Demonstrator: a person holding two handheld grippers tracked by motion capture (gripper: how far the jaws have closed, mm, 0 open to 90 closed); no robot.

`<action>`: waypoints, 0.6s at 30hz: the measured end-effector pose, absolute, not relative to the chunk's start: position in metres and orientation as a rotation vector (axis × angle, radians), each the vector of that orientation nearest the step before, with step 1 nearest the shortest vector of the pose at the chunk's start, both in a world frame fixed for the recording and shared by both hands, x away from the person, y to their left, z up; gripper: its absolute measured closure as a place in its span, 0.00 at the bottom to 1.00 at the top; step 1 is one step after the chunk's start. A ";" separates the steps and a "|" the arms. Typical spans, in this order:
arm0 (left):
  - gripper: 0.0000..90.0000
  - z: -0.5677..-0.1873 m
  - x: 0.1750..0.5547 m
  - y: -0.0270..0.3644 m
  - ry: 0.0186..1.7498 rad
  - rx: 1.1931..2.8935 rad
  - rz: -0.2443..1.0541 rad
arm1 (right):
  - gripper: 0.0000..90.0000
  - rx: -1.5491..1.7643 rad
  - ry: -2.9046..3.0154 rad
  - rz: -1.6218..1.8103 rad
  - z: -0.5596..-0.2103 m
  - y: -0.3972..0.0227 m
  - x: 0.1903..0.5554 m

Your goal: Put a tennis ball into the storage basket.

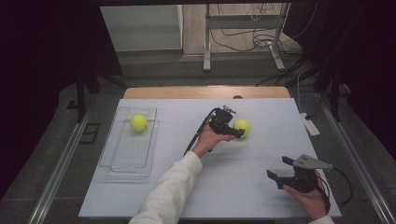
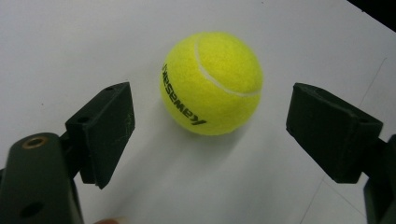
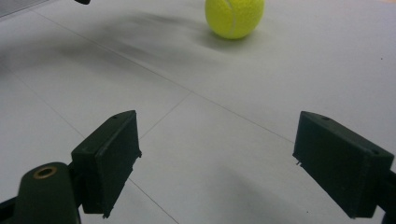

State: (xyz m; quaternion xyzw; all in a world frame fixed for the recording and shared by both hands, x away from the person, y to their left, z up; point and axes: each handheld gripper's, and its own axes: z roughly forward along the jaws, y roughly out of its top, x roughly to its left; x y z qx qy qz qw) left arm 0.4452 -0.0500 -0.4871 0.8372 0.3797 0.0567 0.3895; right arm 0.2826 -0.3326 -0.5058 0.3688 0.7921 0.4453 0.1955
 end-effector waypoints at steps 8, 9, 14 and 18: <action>0.18 -0.491 0.449 -0.058 0.962 2.135 0.129 | 0.16 1.035 2.221 1.248 -0.506 -0.333 0.283; 0.18 -0.491 0.449 -0.059 0.963 2.136 0.129 | 0.16 1.036 2.220 1.249 -0.506 -0.333 0.283; 0.18 -0.494 0.452 -0.064 0.966 2.144 0.124 | 0.16 1.034 2.218 1.250 -0.506 -0.333 0.282; 0.18 -0.495 0.455 -0.066 0.972 2.145 0.122 | 0.16 1.039 2.217 1.252 -0.506 -0.334 0.282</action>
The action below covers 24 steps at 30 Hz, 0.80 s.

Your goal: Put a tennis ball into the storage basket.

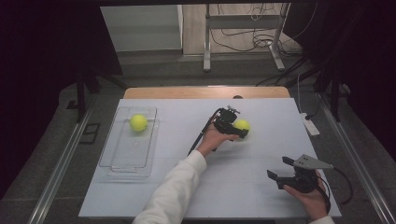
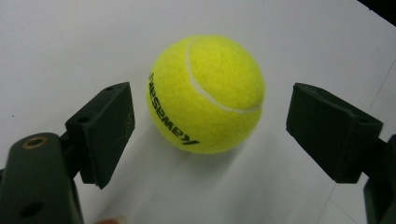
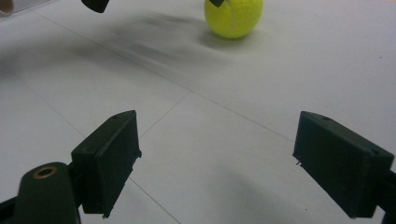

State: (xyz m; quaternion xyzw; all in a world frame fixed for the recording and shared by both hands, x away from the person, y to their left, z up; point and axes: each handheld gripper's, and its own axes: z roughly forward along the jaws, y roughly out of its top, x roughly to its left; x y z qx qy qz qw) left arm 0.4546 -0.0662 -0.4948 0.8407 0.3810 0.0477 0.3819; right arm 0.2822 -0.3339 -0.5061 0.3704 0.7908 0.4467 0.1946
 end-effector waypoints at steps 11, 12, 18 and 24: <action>0.18 -0.498 0.460 -0.075 0.981 2.147 0.117 | 0.16 1.043 2.216 1.255 -0.506 -0.335 0.281; 0.18 -0.498 0.460 -0.076 0.982 2.147 0.119 | 0.16 1.043 2.215 1.256 -0.506 -0.335 0.281; 0.19 -0.502 0.465 -0.078 0.997 2.149 0.120 | 0.16 1.044 2.213 1.260 -0.505 -0.335 0.281; 0.21 -0.505 0.467 -0.082 1.002 2.146 0.111 | 0.16 1.046 2.211 1.263 -0.505 -0.336 0.281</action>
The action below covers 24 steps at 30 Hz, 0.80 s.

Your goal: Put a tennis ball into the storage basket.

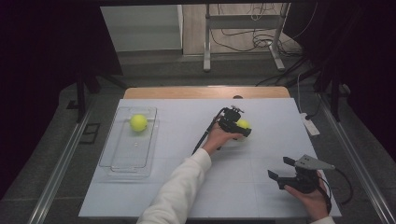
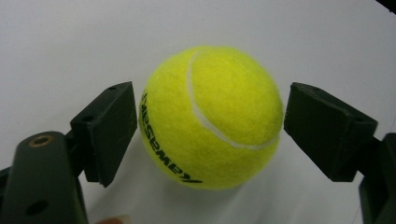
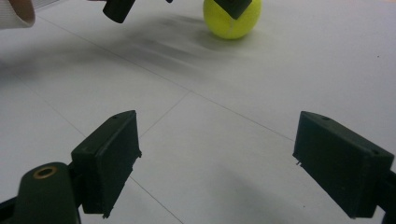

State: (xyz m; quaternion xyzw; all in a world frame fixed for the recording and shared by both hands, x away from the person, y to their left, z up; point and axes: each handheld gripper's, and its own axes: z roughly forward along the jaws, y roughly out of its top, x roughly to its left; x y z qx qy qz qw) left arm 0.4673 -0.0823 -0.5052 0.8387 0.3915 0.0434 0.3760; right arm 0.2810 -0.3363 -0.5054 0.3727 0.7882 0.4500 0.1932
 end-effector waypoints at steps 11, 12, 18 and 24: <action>0.30 -0.506 0.467 -0.084 0.996 2.165 0.131 | 0.16 1.052 2.208 1.261 -0.505 -0.338 0.281; 0.30 -0.506 0.467 -0.084 0.997 2.166 0.133 | 0.16 1.052 2.208 1.261 -0.505 -0.338 0.281; 0.30 -0.500 0.465 -0.082 0.993 2.150 0.139 | 0.16 1.054 2.206 1.260 -0.506 -0.338 0.281; 0.30 -0.495 0.463 -0.076 0.989 2.143 0.147 | 0.16 1.056 2.205 1.255 -0.506 -0.339 0.281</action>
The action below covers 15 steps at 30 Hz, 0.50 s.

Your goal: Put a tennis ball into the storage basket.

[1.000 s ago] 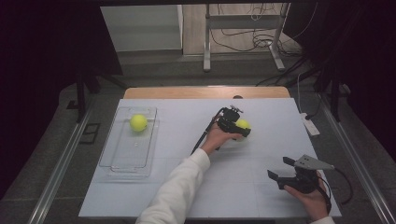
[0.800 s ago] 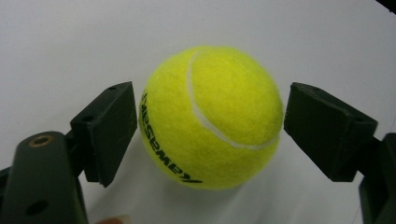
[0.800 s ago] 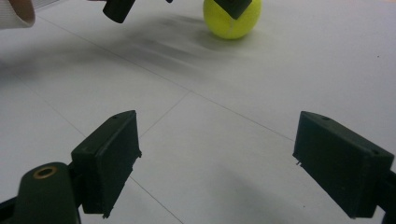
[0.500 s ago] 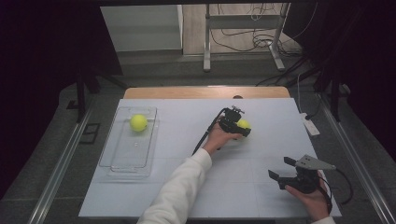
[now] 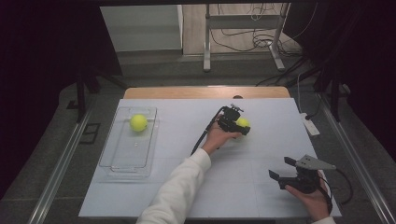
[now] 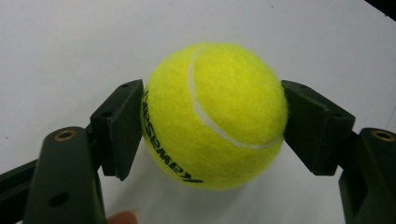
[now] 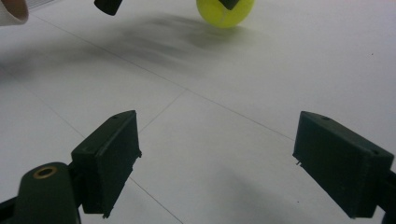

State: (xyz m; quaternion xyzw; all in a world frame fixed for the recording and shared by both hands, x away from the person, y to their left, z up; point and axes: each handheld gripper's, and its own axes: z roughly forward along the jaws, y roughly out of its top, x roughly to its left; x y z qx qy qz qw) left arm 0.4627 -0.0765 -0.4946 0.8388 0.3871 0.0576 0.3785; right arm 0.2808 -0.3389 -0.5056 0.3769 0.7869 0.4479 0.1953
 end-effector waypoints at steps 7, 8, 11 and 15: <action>0.30 -0.490 0.457 -0.070 0.965 2.139 0.146 | 0.16 1.058 2.198 1.256 -0.505 -0.340 0.280; 0.30 -0.490 0.457 -0.070 0.965 2.139 0.146 | 0.16 1.058 2.198 1.256 -0.505 -0.340 0.280; 0.30 -0.487 0.454 -0.069 0.957 2.130 0.149 | 0.16 1.064 2.197 1.257 -0.505 -0.341 0.280; 0.30 -0.484 0.451 -0.066 0.941 2.121 0.152 | 0.16 1.061 2.196 1.257 -0.505 -0.341 0.280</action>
